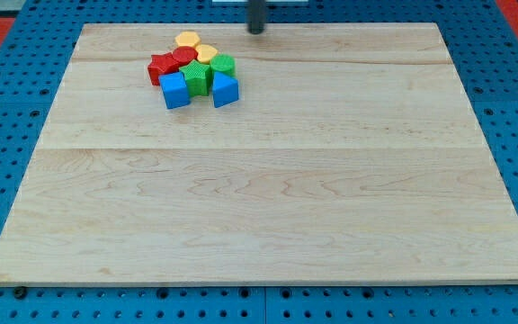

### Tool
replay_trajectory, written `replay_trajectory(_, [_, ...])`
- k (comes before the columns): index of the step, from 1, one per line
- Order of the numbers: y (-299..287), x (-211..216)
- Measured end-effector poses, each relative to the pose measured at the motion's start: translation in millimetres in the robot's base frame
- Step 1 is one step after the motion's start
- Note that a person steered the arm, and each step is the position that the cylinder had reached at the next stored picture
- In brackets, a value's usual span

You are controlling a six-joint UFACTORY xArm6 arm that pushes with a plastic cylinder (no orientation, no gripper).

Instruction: Push yellow blocks into the group of blocks

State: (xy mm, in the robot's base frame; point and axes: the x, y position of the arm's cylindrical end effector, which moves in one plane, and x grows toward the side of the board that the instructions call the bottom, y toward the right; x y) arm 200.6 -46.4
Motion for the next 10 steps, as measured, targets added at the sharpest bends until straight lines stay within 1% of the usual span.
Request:
replay_trajectory(1, [-55.1, 7.0])
replay_trajectory(2, [-65.4, 33.1])
replay_trajectory(3, [-88.5, 37.9])
replay_trajectory(5, [-68.6, 55.4])
replay_trajectory(6, [-77.6, 55.1])
replay_trajectory(8, [-23.7, 68.5])
replay_trajectory(9, [-25.2, 71.7])
replay_trajectory(10, [-39.7, 63.7])
